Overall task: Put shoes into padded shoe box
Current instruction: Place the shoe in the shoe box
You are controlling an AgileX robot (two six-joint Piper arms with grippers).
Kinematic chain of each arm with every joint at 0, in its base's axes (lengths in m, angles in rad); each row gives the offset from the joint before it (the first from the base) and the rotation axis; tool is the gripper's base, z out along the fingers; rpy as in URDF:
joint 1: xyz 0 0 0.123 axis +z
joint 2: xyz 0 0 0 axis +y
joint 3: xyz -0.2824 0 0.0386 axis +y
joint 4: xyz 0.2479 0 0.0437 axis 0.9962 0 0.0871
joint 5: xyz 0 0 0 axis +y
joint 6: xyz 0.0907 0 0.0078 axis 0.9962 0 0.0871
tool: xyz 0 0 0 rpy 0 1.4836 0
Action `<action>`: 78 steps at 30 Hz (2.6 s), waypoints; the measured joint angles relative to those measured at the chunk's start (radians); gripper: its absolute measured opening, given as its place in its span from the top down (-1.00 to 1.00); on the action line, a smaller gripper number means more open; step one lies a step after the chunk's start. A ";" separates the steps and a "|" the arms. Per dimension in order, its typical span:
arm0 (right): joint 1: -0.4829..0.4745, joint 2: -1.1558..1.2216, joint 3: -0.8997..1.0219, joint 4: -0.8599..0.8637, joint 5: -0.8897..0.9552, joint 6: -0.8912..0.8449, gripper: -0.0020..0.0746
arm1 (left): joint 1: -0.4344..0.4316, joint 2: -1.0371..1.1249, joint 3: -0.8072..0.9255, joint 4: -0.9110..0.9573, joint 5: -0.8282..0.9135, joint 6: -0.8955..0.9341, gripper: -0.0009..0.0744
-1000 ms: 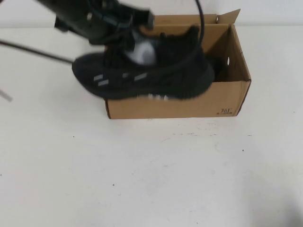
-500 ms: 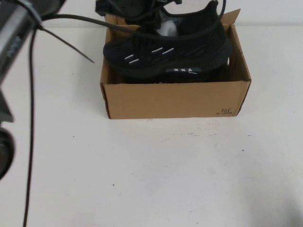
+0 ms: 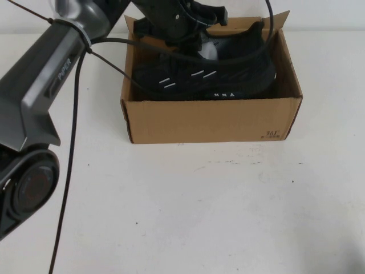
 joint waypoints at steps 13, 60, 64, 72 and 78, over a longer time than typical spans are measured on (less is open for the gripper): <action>0.000 0.000 0.000 0.000 0.000 0.000 0.97 | -0.023 0.048 -0.006 0.023 -0.033 -0.028 0.94; 0.000 0.000 0.000 0.000 0.000 0.000 0.97 | -0.115 0.202 -0.157 0.108 0.094 -0.021 0.94; 0.000 0.000 0.000 0.000 0.000 0.000 0.97 | -0.115 0.227 -0.157 0.103 0.092 0.033 0.95; 0.000 0.000 0.000 0.000 0.000 0.000 0.97 | -0.115 0.231 -0.157 0.113 0.089 0.056 0.95; 0.000 0.000 0.000 0.000 0.000 0.000 0.97 | -0.115 0.238 -0.157 0.120 0.089 0.064 0.93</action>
